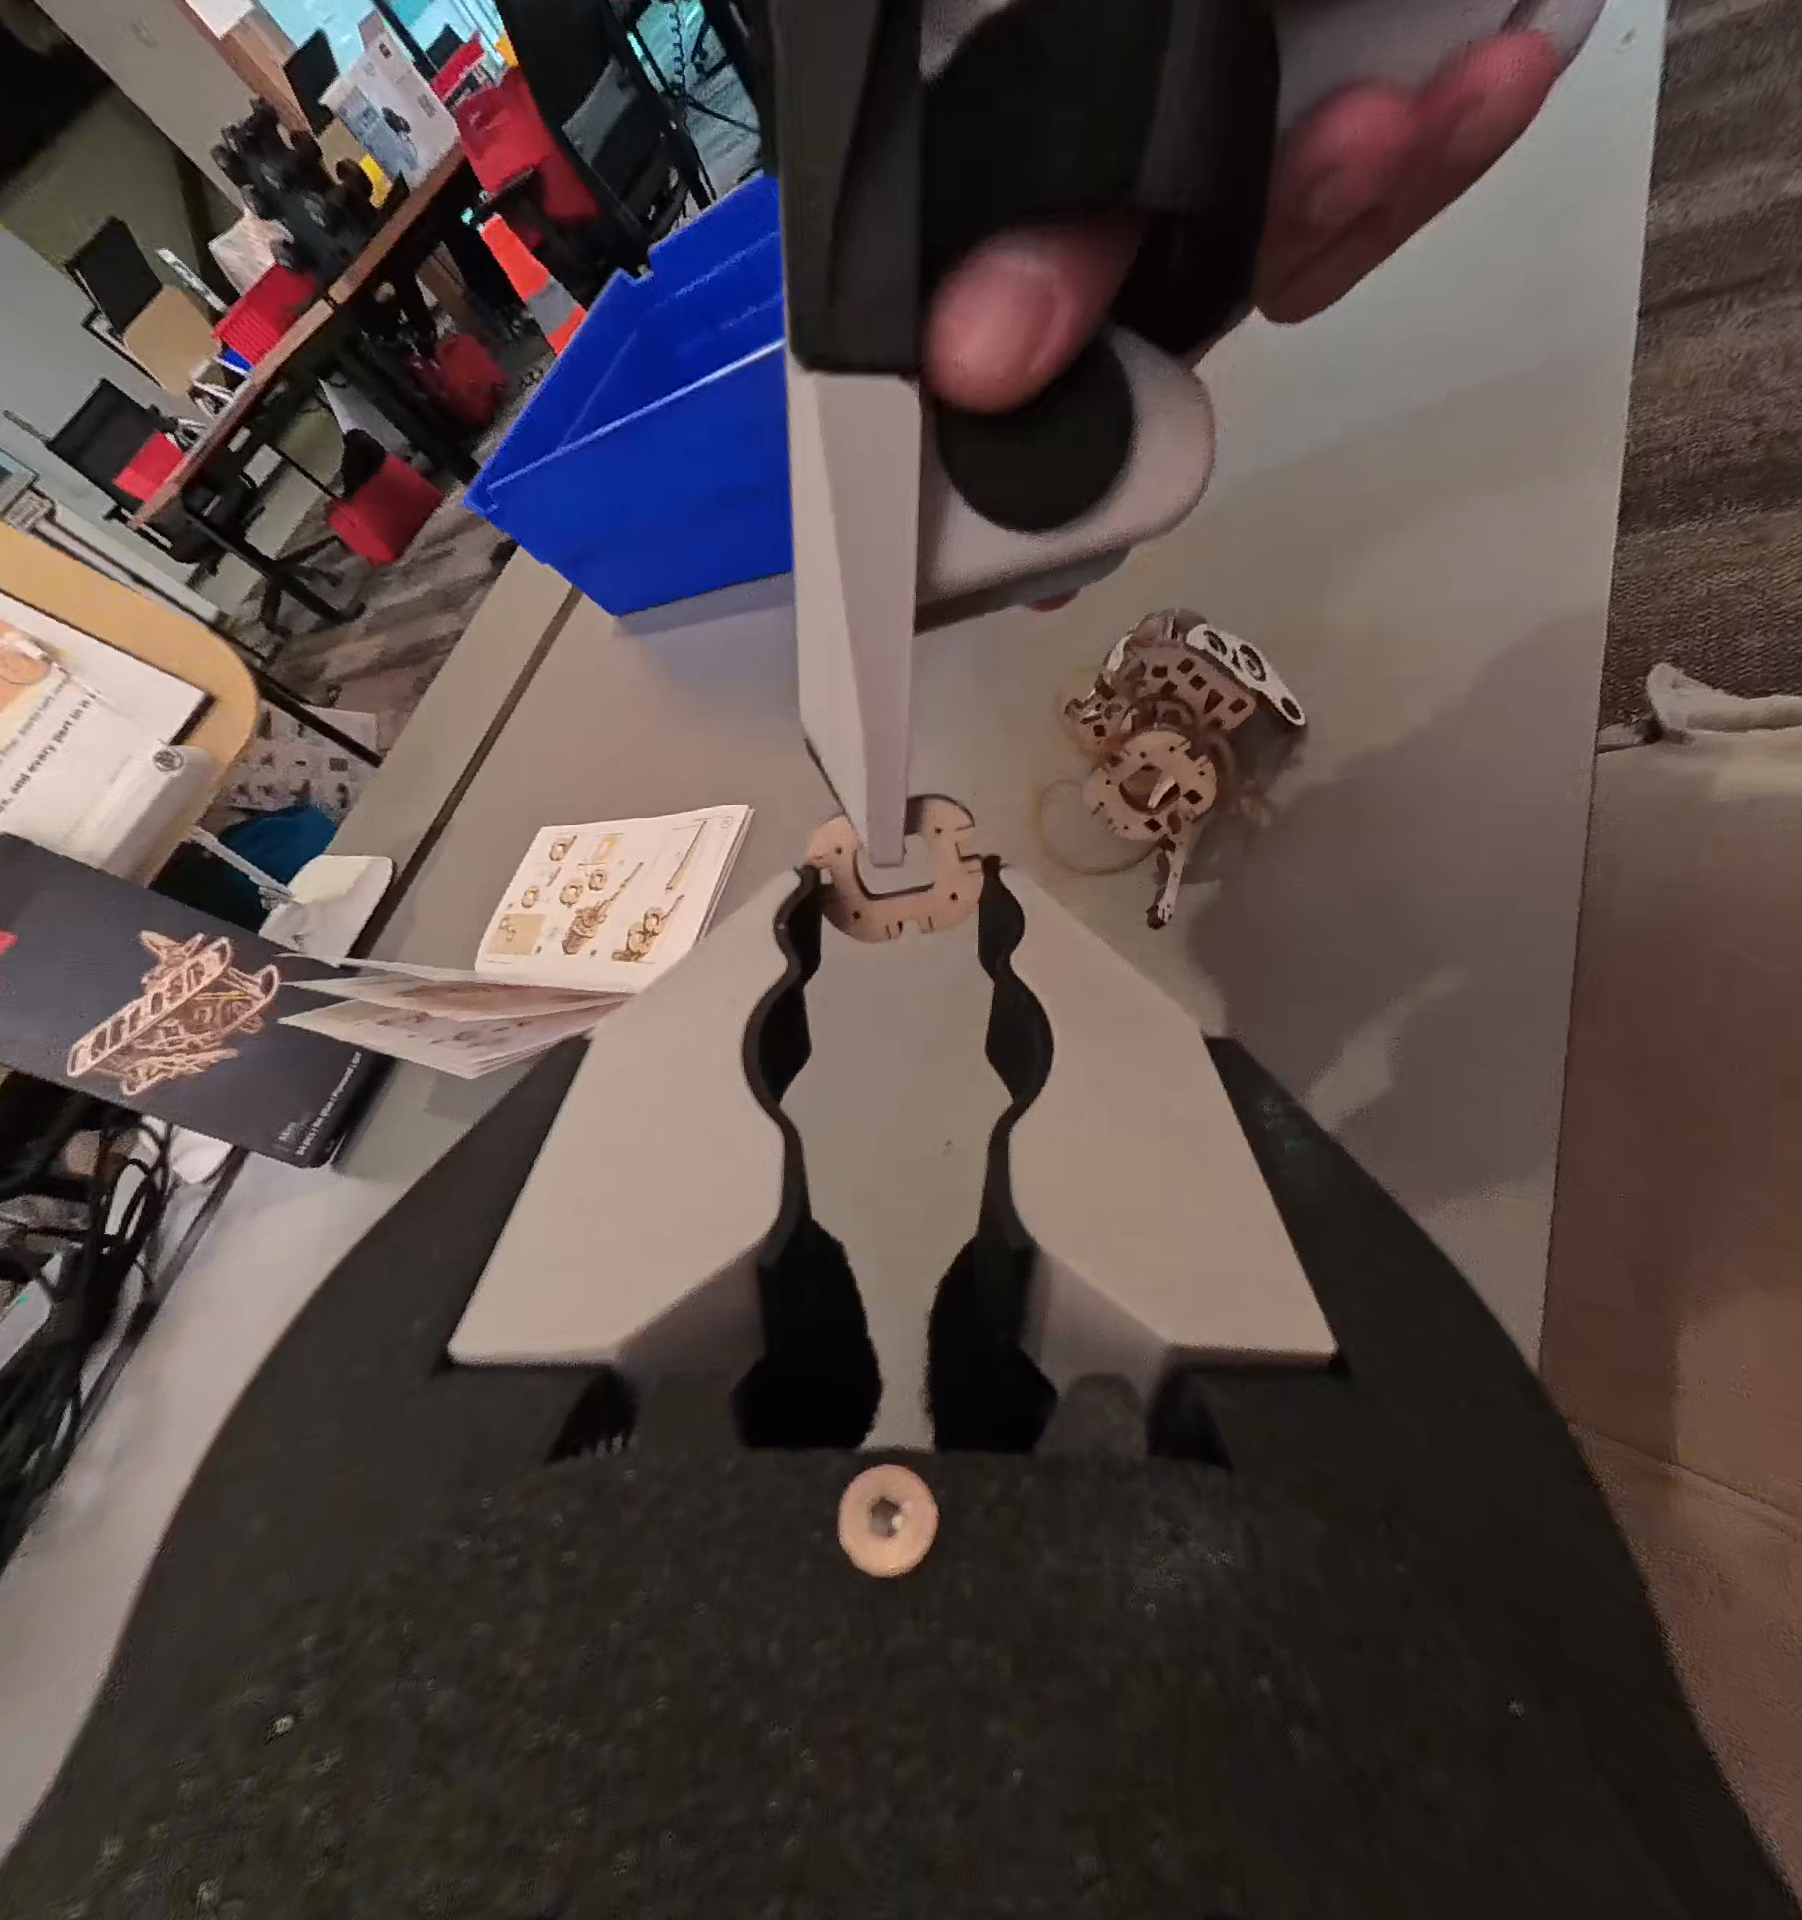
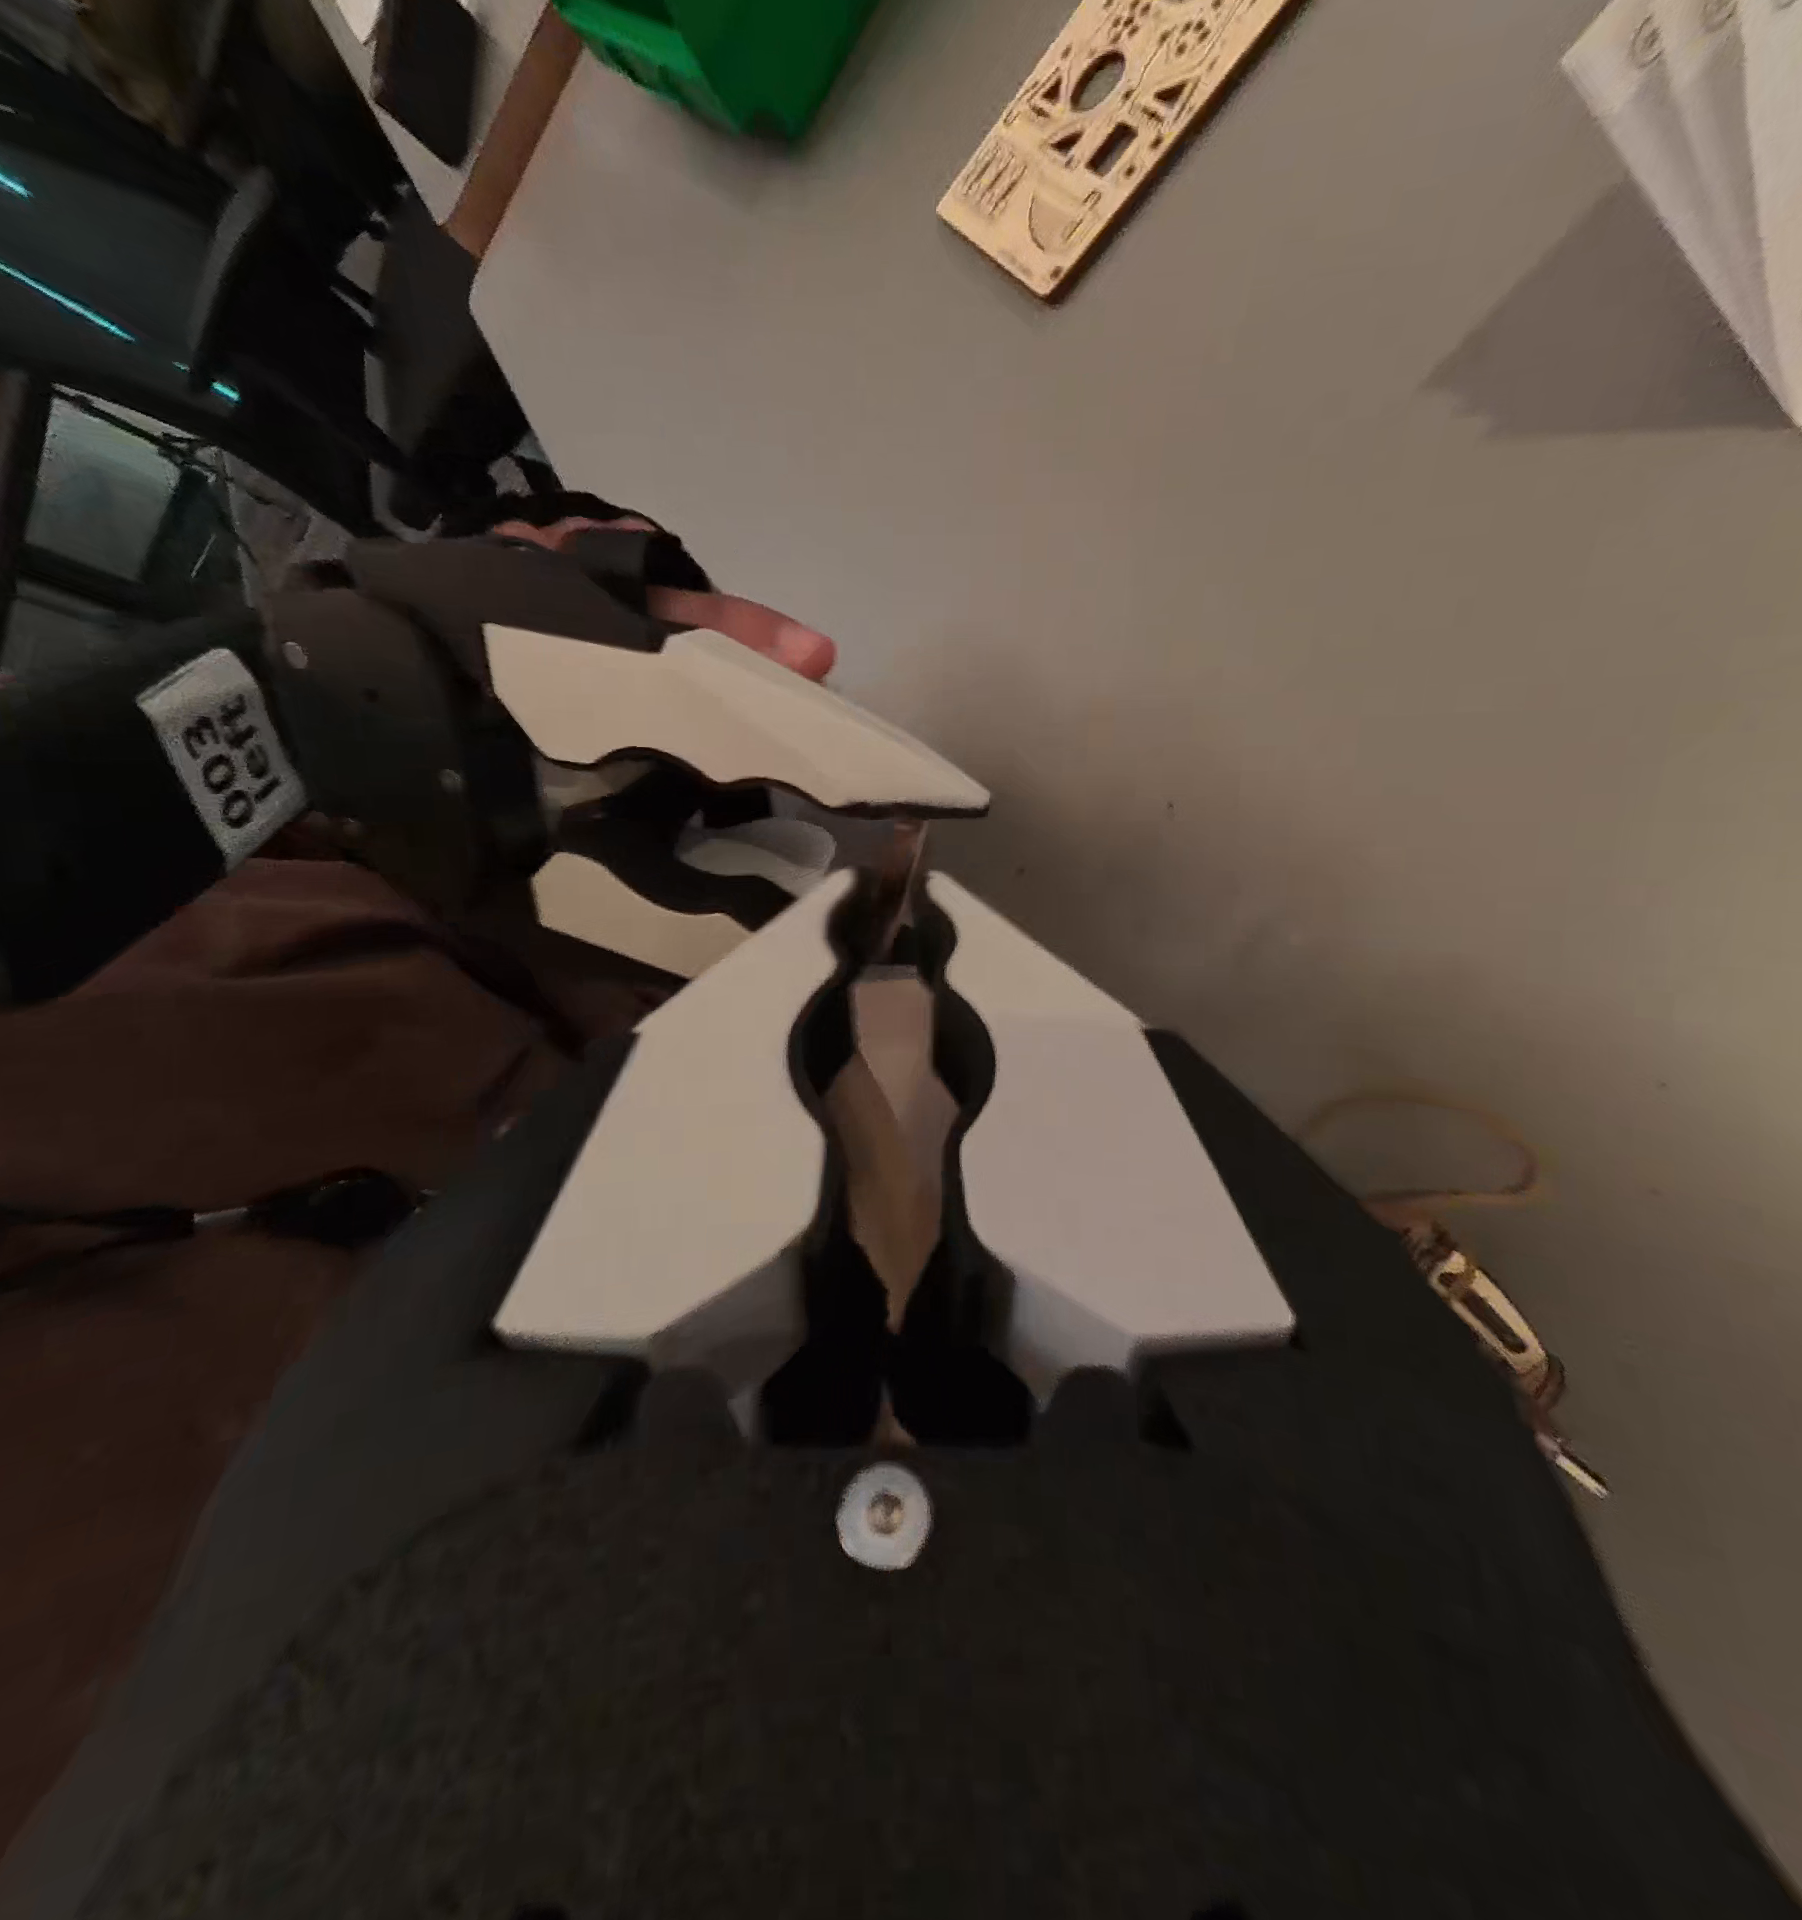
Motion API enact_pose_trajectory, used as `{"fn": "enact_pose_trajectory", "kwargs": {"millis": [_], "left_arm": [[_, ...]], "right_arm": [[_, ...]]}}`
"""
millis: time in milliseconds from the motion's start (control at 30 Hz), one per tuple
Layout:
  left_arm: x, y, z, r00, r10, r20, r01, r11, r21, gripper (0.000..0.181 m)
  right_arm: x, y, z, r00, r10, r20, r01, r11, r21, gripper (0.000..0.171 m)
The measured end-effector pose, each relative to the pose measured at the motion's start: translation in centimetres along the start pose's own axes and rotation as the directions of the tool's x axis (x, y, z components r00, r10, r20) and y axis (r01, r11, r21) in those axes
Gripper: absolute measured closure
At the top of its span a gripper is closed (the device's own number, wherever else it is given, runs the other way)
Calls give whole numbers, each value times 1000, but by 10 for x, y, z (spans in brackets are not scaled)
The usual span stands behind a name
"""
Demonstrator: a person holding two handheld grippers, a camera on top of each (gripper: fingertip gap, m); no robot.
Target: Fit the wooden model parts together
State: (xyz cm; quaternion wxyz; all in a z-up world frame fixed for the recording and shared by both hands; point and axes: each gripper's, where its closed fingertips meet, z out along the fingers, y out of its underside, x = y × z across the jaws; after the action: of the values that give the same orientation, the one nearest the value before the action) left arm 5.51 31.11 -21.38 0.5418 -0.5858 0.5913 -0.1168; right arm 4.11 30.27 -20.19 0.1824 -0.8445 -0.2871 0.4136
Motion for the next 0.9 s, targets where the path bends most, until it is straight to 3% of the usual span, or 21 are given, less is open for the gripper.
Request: {"fn": "enact_pose_trajectory", "kwargs": {"millis": [500,667,900], "left_arm": [[-4,-5,-2,998,-59,0,59,997,41,154],[-5,1,1,999,-49,16,49,999,12,153],[-3,-2,2,999,-43,19,42,999,26,153]], "right_arm": [[4,0,-8,999,26,45,-29,997,68,171],[-1,-9,-16,995,36,97,-47,992,118,161],[0,-3,-9,998,33,54,-37,997,67,168]]}}
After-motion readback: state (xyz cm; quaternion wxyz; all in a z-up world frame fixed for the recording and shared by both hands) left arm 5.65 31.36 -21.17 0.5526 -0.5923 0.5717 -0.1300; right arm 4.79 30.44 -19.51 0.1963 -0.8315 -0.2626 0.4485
